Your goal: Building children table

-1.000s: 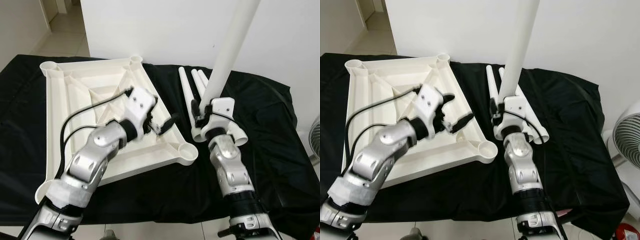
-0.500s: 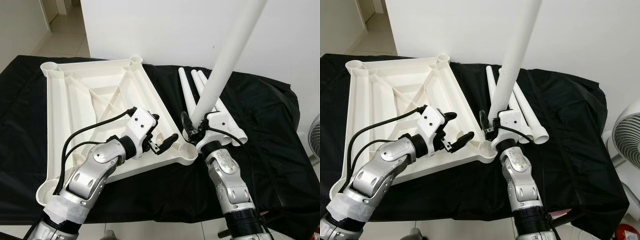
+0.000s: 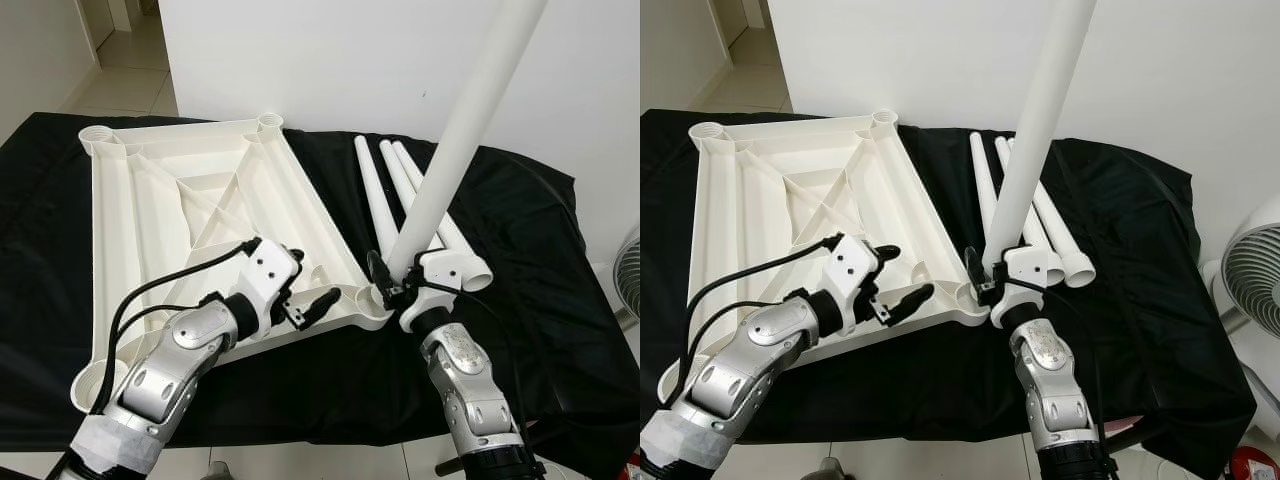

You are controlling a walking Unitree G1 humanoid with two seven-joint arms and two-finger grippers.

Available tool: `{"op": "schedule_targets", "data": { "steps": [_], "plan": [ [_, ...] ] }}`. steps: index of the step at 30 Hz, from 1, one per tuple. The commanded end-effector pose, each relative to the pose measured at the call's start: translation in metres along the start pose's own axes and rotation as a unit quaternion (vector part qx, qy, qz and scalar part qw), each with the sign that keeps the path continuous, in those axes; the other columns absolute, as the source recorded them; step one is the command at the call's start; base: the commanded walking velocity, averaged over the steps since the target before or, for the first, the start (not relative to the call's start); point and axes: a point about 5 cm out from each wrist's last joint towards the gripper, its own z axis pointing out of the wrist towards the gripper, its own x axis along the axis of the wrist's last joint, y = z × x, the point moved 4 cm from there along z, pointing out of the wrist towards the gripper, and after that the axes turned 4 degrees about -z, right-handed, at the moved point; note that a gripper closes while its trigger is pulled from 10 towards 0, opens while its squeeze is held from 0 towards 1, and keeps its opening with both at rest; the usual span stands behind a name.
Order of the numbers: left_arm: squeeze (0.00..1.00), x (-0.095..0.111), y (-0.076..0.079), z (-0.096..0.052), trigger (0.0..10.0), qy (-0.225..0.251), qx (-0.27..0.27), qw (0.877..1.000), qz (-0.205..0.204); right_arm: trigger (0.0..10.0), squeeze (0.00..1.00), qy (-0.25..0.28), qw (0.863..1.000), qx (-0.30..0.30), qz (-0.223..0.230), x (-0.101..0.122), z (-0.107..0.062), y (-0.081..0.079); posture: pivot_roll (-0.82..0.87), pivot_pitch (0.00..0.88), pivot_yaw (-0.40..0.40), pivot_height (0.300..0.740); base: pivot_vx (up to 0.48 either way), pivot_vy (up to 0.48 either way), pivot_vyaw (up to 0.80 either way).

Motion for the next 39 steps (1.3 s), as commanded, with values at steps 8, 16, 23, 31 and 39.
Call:
{"op": "schedule_targets", "data": {
  "steps": [8,16,23,31,39],
  "plan": [
    [0.00,0.002,0.020,-0.006,10.0,-0.003,-0.075,0.997,-0.003,10.0,0.00,-0.003,1.000,0.028,-0.010,-0.006,0.011,-0.008,0.06,0.020,-0.063,0.740,0.000,0.000,0.00],
    [0.00,0.003,0.022,-0.011,10.0,-0.007,-0.085,0.996,-0.004,10.0,0.00,-0.019,0.998,0.052,-0.017,-0.015,0.012,-0.013,0.07,0.030,-0.068,0.740,0.000,0.000,0.00],
    [0.00,0.004,0.020,-0.013,10.0,-0.010,-0.079,0.997,0.003,10.0,0.00,-0.024,0.996,0.083,-0.038,-0.019,0.000,-0.018,0.07,0.037,-0.068,0.740,0.000,0.000,0.00],
    [0.00,0.006,0.019,-0.014,10.0,-0.010,-0.085,0.996,0.002,10.0,0.00,-0.028,0.993,0.089,-0.071,-0.026,-0.005,-0.011,0.06,0.041,-0.064,0.740,0.000,0.000,0.00],
    [0.00,0.009,0.018,-0.013,10.0,-0.007,-0.086,0.996,0.004,10.0,0.00,-0.020,0.992,0.104,-0.067,-0.027,-0.008,-0.011,0.06,0.042,-0.060,0.740,0.000,0.000,0.00]
  ]
}}
